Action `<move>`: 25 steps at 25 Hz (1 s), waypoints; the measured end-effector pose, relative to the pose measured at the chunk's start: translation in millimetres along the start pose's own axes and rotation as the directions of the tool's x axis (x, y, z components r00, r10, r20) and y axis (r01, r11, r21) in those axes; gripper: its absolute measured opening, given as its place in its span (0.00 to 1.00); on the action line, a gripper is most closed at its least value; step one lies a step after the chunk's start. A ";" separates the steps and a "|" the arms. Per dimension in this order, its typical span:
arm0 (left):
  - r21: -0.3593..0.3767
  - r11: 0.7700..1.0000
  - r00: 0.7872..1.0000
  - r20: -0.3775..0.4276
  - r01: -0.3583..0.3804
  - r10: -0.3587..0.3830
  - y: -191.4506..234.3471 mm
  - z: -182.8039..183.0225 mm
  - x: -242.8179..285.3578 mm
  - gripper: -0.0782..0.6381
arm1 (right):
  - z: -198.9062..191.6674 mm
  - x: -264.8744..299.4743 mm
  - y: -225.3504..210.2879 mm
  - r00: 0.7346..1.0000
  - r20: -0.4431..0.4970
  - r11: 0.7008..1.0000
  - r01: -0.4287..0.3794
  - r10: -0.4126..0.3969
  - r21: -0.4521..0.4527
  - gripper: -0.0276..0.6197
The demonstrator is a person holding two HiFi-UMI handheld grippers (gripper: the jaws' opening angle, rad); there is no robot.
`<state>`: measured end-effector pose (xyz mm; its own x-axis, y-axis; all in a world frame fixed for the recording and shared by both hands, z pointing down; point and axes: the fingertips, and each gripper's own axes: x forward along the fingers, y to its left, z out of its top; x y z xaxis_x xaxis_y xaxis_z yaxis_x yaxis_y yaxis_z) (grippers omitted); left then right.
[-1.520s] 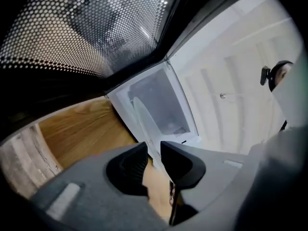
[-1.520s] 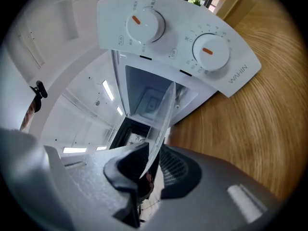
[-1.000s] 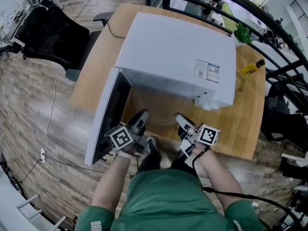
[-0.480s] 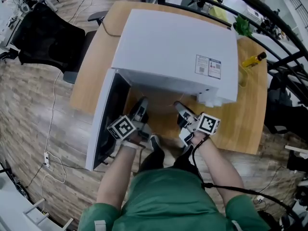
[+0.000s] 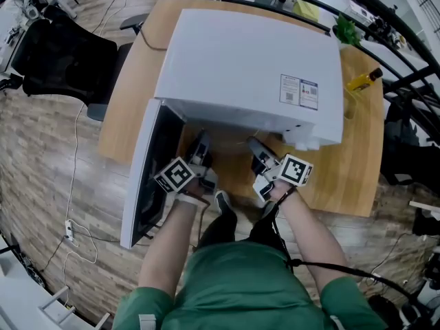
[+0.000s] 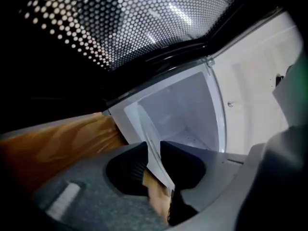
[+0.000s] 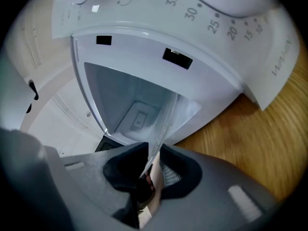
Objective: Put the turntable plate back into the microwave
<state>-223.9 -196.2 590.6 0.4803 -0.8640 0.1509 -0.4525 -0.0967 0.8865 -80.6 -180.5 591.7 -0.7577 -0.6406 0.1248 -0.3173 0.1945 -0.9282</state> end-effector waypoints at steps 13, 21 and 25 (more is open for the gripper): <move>0.002 0.998 0.998 0.012 -0.063 0.063 11.0 8.0 30.3 0.24 | 12.9 10.9 -19.5 0.991 0.071 0.993 0.106 -0.109 0.051 0.17; 0.085 0.985 0.986 -0.061 -0.151 0.157 14.5 2.1 38.5 0.35 | 18.8 18.7 -31.0 0.962 0.104 0.967 0.249 -0.253 0.046 0.19; 0.078 0.984 0.982 -0.089 -0.161 0.168 13.9 -11.6 29.7 0.36 | 17.3 20.4 -30.7 0.961 0.100 0.966 0.254 -0.258 0.053 0.19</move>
<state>-207.2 -217.5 612.5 0.4628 -0.8203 0.3360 -0.5810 0.0055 0.8139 -76.4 -212.4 616.6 -0.5890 -0.7401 0.3246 -0.4687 -0.0144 -0.8833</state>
